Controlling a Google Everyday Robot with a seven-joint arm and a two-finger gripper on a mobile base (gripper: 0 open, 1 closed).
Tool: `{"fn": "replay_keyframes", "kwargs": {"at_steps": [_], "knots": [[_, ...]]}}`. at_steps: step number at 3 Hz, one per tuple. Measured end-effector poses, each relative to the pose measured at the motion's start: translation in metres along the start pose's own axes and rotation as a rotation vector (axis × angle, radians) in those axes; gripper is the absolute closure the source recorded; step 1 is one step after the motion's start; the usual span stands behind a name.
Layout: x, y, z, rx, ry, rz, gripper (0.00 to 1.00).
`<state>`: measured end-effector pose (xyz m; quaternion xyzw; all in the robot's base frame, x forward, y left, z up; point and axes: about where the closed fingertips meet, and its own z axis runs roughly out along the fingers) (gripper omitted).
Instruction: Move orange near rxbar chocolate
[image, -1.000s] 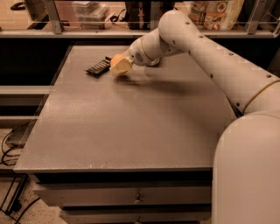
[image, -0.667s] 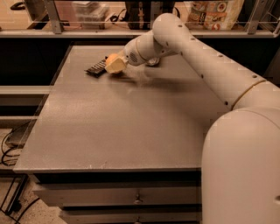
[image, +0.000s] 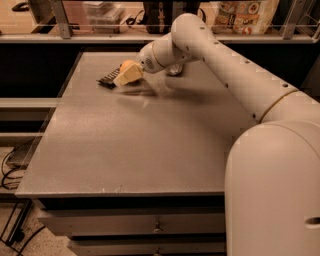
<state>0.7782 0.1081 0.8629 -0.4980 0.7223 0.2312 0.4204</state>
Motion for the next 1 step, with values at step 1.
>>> {"fn": "replay_keyframes", "kwargs": {"at_steps": [1], "knots": [[0.0000, 0.0001, 0.0001, 0.000, 0.000, 0.000, 0.00]]}}
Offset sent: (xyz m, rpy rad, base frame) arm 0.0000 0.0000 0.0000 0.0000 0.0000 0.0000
